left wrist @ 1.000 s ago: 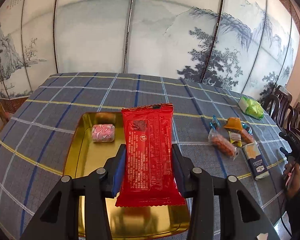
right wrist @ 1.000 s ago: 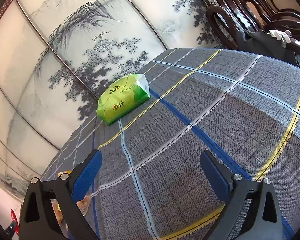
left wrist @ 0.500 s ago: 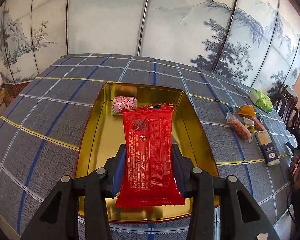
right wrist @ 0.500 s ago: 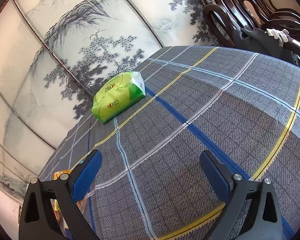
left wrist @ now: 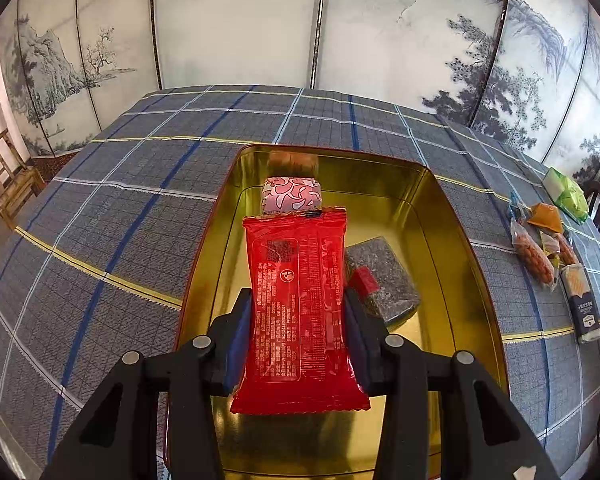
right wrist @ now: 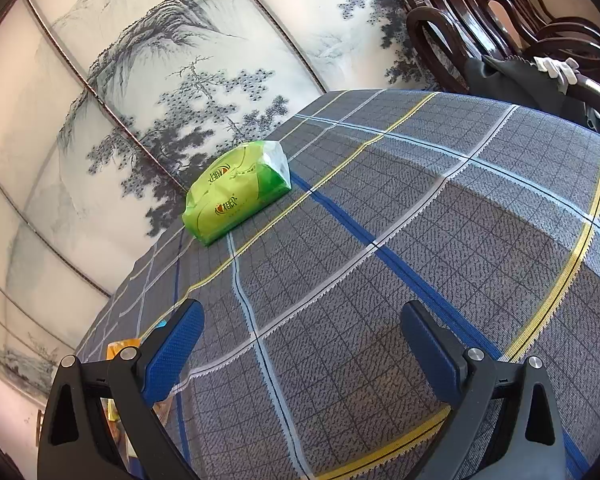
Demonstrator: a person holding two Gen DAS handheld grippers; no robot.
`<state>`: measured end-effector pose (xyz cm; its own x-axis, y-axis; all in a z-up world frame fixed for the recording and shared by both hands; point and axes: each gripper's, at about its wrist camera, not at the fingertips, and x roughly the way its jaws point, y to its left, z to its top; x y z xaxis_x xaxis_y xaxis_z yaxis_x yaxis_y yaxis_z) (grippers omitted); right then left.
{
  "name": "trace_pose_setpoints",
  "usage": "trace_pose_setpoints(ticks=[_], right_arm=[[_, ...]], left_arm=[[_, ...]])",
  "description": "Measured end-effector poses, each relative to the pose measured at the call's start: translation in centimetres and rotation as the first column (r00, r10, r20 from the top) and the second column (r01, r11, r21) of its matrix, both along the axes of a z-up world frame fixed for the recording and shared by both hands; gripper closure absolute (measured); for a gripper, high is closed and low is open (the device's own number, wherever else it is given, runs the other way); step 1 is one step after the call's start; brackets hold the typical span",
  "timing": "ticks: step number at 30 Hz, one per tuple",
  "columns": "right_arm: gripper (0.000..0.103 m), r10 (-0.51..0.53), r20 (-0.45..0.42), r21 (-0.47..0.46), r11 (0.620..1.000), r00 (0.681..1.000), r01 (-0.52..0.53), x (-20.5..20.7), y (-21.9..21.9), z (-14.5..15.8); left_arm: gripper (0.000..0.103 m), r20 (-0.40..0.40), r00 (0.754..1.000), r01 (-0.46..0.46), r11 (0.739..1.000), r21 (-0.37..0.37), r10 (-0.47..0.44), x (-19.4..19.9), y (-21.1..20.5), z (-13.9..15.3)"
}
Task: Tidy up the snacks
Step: 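Carry the red pastry into the tin and release it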
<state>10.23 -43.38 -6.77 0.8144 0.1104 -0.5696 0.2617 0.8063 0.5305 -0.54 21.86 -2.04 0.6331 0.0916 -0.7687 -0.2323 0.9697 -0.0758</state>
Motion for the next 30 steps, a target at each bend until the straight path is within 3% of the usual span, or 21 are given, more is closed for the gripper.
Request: trace_pose_setpoints(ticks=[16,26,30], right_arm=[[0.004,0.0,0.0,0.001,1.0,1.0,0.0,0.0,0.0,0.0],[0.004,0.001,-0.001,0.002,1.0,1.0,-0.001,0.0,0.0,0.0],[0.004,0.0,-0.001,0.002,1.0,1.0,0.0,0.0,0.0,0.1]], left_arm=[[0.064,-0.067,0.998,-0.008,0.997,0.075,0.013,1.9,-0.1,-1.2],[0.063,-0.066,0.997,-0.02,0.995,0.095,0.026,2.2,-0.1,-1.2],[0.063,-0.019,0.999,-0.026,0.997,0.072,0.028,1.3,0.0,-0.3]])
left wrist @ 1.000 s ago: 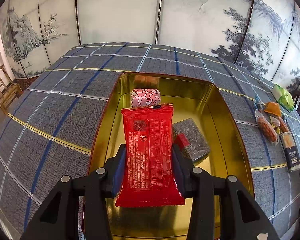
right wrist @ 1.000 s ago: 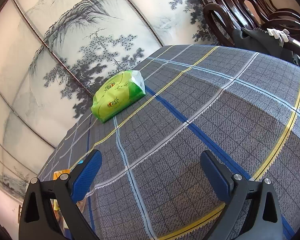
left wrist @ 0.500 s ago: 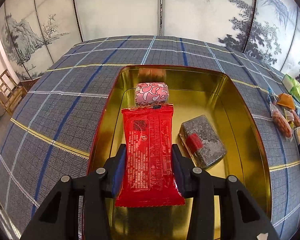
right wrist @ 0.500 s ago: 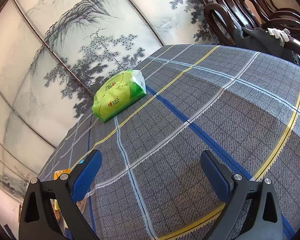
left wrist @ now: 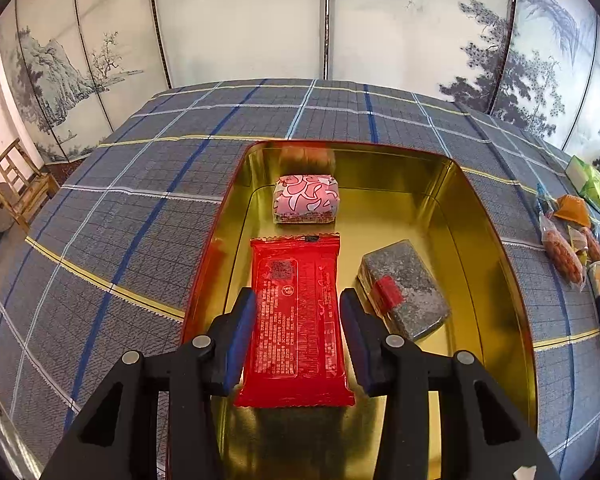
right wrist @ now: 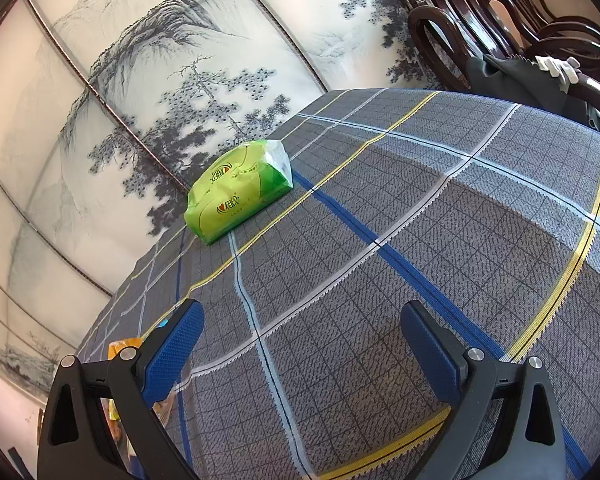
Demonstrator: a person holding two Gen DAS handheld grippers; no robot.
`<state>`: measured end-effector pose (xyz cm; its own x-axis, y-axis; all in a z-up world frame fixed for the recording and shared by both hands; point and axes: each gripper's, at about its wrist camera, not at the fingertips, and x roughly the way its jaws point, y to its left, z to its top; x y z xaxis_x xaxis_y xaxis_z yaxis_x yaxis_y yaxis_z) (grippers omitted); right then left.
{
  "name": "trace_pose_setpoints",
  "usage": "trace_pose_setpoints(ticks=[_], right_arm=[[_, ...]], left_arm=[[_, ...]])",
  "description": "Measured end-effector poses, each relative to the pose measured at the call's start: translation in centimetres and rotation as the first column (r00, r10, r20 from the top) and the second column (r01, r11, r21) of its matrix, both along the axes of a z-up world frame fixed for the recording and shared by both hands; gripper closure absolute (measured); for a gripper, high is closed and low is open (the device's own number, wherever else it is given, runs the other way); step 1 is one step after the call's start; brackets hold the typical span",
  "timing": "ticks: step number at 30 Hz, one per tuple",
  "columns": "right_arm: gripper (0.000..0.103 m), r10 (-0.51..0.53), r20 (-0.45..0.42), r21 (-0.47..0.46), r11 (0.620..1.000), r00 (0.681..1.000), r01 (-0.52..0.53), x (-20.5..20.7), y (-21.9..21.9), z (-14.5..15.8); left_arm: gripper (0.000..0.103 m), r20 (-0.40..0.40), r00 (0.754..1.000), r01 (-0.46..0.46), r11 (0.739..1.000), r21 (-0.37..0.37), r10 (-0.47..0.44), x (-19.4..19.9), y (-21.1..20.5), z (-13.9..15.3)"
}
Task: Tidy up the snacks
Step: 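Carry the red pastry into the tin and release it, then grasp the blue soda cracker pack with the right tool and lift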
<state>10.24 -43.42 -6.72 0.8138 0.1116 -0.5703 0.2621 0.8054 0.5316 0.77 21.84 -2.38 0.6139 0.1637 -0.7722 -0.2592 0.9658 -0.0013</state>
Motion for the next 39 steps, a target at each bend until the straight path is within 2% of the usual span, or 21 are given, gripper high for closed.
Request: trace_pose_setpoints(ticks=[4,9,10,13,16,21,25,27,31,35,37,39], right_arm=[[0.004,-0.002,-0.001,0.0,1.0,1.0,0.002,0.1,0.1,0.0],[0.004,-0.003,-0.004,-0.003,1.0,1.0,0.003,0.2,0.2,0.0],[0.004,-0.003,-0.007,-0.008,1.0,1.0,0.003,0.2,0.3,0.0],[0.004,-0.022,-0.034,-0.046,0.999,0.999,0.021,0.4,0.7,0.2],[0.004,-0.017,-0.111,-0.152,0.988,0.994,0.0,0.7,2.6,0.5],[0.004,0.121,-0.084,-0.223,0.965,0.989,-0.137,-1.3,8.4,2.3],[0.004,0.297,-0.096,-0.233,0.921,0.95,-0.312,-2.6,14.6,2.9],[0.004,0.345,-0.139,-0.243,0.897,0.928,-0.37,-2.8,17.2,3.1],[0.004,0.404,-0.223,-0.208,0.869,0.887,-0.448,-3.0,20.4,1.9],[0.005,0.398,-0.254,-0.28,0.842,0.881,-0.461,-2.8,22.4,1.6],[0.019,0.419,-0.259,-0.305,0.82,0.871,-0.485,-2.9,23.4,1.8],[0.033,0.419,-0.296,-0.397,0.763,0.858,-0.509,-2.8,25.1,1.6]], left_arm=[[0.06,0.116,0.993,0.02,0.999,-0.035,-0.016,-2.5,-0.7,2.3],[0.04,0.233,0.972,0.052,0.998,-0.045,-0.04,-6.4,-2.5,4.9],[0.039,0.248,0.968,0.064,0.997,-0.05,-0.049,-7.2,-2.8,5.2],[0.039,0.264,0.96,0.104,0.994,-0.041,-0.089,-9.0,-3.9,5.6],[0.037,0.261,0.956,0.145,0.989,-0.039,-0.13,-10.5,-4.8,5.3],[0.035,0.264,0.952,0.18,0.982,-0.065,-0.157,-12.5,-5.2,4.0],[0.035,0.255,0.958,0.176,0.97,-0.169,-0.13,-13.2,-4.6,2.4],[0.035,0.248,0.961,0.172,0.966,-0.195,-0.121,-13.7,-4.4,1.6],[0.035,0.246,0.964,0.162,0.96,-0.227,-0.104,-14.7,-3.7,0.6],[0.035,0.232,0.969,0.15,0.954,-0.26,-0.089,-15.8,-2.9,-0.3],[0.035,0.227,0.97,0.151,0.952,-0.268,-0.09,-16.2,-2.8,-0.6],[0.035,0.225,0.969,0.159,0.95,-0.271,-0.098,-16.6,-2.9,-0.8]])
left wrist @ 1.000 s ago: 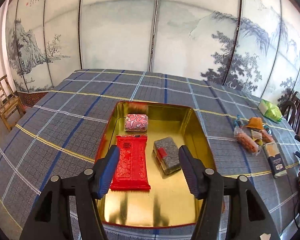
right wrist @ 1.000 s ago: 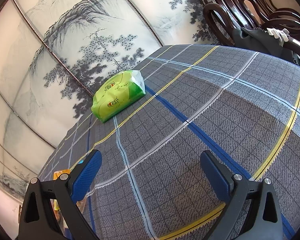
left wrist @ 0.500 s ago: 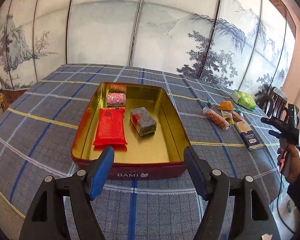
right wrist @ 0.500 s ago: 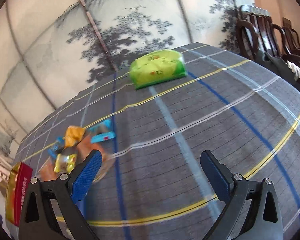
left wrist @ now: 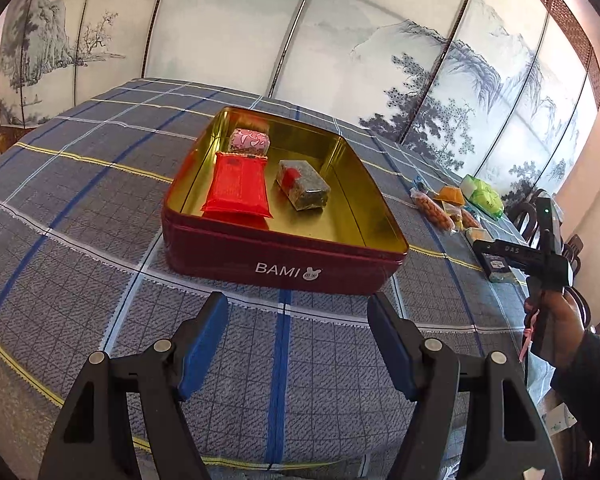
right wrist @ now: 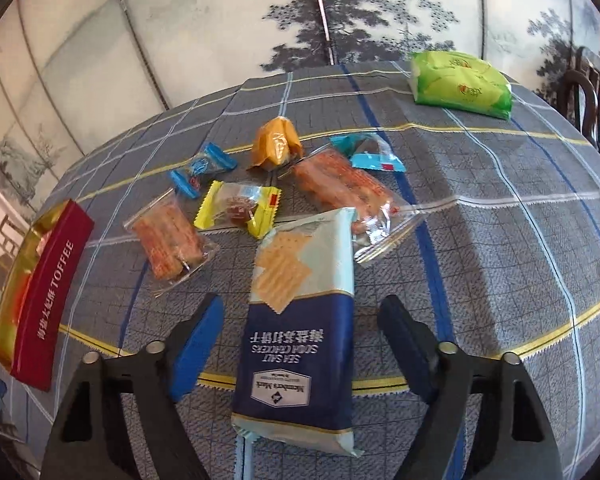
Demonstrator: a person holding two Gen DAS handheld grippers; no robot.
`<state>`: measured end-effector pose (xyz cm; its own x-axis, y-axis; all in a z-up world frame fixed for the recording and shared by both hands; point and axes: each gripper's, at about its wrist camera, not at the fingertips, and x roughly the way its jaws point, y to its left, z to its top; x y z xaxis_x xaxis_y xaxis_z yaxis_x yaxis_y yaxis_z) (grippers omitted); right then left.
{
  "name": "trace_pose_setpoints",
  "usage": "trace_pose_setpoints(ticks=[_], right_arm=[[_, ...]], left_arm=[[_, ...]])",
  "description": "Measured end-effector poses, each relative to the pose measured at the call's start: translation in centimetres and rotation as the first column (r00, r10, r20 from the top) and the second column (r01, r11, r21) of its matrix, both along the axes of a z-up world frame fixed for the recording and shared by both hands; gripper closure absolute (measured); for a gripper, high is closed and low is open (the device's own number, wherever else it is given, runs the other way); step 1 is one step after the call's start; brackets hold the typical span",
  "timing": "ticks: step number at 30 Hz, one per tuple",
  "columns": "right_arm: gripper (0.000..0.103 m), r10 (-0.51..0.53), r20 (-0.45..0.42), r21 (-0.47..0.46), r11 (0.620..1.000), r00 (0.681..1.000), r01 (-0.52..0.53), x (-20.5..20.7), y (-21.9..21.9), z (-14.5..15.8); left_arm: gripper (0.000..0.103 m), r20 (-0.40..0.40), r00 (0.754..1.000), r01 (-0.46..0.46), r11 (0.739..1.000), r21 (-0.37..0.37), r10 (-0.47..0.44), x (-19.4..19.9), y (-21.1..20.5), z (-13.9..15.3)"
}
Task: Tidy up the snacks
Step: 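Grasp the blue soda cracker pack with the right tool and lift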
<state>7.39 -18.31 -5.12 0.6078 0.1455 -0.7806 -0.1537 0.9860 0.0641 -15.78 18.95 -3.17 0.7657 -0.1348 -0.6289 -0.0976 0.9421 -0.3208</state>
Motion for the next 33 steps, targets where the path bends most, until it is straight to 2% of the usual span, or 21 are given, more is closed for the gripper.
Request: trace_pose_setpoints(ticks=[2,3,5,7,12,20,25,30,33], right_arm=[[0.045,0.034,0.031,-0.099,0.995,0.999,-0.031,-0.4,1.5,-0.3],[0.053,0.05,0.029,-0.076,0.996,0.998,-0.047,-0.5,1.6,-0.2],[0.055,0.049,0.04,-0.107,0.993,0.998,-0.045,-0.8,2.1,-0.1],[0.055,0.063,0.065,-0.152,0.987,0.996,-0.052,-1.3,2.7,0.0],[0.056,0.063,0.138,-0.139,0.989,0.988,-0.044,-1.7,2.4,2.7],[0.056,-0.008,0.203,-0.157,0.987,0.979,0.04,0.6,0.6,6.8],[0.056,-0.037,0.233,-0.156,0.985,0.972,0.075,1.6,0.8,8.0],[0.056,-0.027,0.25,-0.141,0.988,0.968,0.064,2.0,2.2,8.5],[0.056,-0.019,0.257,-0.138,0.989,0.966,0.057,2.1,3.1,8.7]], left_arm=[[0.035,0.004,1.0,0.007,1.0,0.008,-0.007,-0.2,-0.2,0.1],[0.035,0.008,1.0,0.01,1.0,0.009,-0.01,-0.3,-0.4,0.1],[0.035,0.016,1.0,0.013,1.0,0.009,-0.013,-0.4,-0.6,0.4],[0.035,0.023,1.0,0.016,1.0,0.005,-0.017,-0.5,-0.7,0.7],[0.035,0.038,0.999,0.022,1.0,0.013,-0.022,-0.8,-1.0,1.4],[0.035,0.034,0.999,0.016,1.0,0.017,-0.016,-1.4,-1.5,1.1],[0.035,0.036,0.999,0.005,0.997,0.075,-0.008,-1.9,-1.9,0.9],[0.035,0.022,1.0,-0.019,0.995,0.1,0.017,-2.1,-1.5,0.2],[0.035,0.013,0.999,-0.037,0.996,0.086,0.036,-2.1,-0.9,-0.2]])
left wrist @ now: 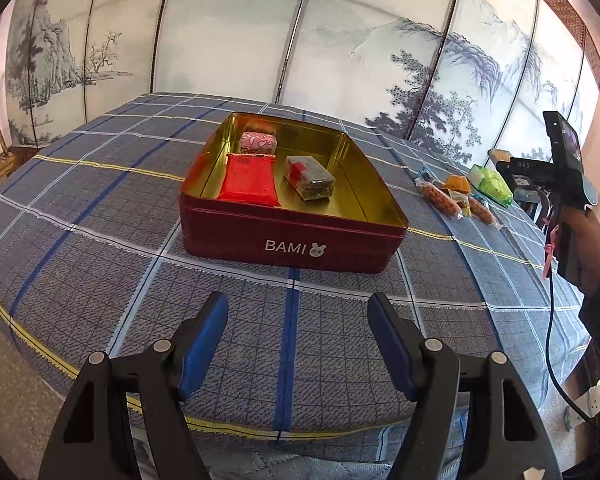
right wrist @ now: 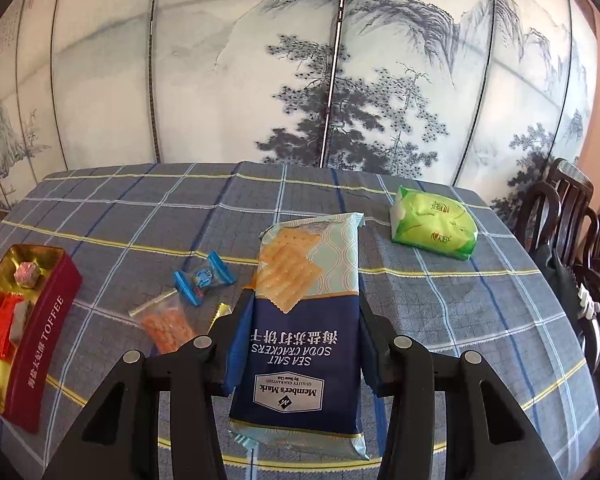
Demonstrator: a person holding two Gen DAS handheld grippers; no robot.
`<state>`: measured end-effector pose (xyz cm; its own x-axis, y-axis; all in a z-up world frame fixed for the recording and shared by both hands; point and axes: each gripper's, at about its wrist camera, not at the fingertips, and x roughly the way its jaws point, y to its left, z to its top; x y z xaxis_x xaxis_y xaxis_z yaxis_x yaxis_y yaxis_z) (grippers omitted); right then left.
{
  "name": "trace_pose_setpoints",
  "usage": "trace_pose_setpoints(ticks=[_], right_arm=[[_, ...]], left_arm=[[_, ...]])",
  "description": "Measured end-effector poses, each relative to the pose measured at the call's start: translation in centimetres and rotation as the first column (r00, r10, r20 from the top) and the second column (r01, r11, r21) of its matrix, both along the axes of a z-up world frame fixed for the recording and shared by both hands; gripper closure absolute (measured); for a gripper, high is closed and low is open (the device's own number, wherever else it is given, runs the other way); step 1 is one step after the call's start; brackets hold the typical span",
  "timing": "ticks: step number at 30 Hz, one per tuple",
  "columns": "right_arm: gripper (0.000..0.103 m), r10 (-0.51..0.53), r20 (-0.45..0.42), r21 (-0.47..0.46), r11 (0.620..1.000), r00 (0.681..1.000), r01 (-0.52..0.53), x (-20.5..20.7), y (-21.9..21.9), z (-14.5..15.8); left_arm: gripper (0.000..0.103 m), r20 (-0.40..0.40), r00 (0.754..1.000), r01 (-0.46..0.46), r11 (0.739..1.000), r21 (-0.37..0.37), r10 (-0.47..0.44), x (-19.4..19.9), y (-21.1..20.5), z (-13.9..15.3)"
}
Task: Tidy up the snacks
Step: 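Grasp the blue soda cracker pack with the right tool and lift, then carry the cracker pack into the gold tin and open the right tool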
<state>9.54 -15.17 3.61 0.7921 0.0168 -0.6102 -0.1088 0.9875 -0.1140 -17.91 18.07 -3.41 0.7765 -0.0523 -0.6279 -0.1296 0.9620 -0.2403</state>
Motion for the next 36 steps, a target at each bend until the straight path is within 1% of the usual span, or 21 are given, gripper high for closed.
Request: trace_pose_setpoints(ticks=[5,9,25,36], right_arm=[[0.056,0.017,0.005,-0.002,1.0,1.0,-0.017,0.3,1.6,0.2],[0.056,0.033,0.007,0.004,0.999,0.999,-0.033,0.4,3.0,0.3],[0.056,0.158,0.009,-0.027,0.987,0.987,-0.157,0.1,13.1,0.1],[0.056,0.209,-0.011,-0.054,0.976,0.978,-0.209,-0.5,18.2,-0.3]], left_arm=[[0.035,0.007,1.0,-0.02,1.0,-0.009,0.02,-0.4,0.4,-0.2],[0.035,-0.003,1.0,-0.021,1.0,-0.02,0.021,-0.4,0.7,-0.2],[0.034,0.01,0.995,-0.095,0.993,-0.068,0.096,-2.5,3.4,-0.1],[0.034,0.017,0.993,-0.111,0.99,-0.092,0.113,-3.5,4.2,-0.2]])
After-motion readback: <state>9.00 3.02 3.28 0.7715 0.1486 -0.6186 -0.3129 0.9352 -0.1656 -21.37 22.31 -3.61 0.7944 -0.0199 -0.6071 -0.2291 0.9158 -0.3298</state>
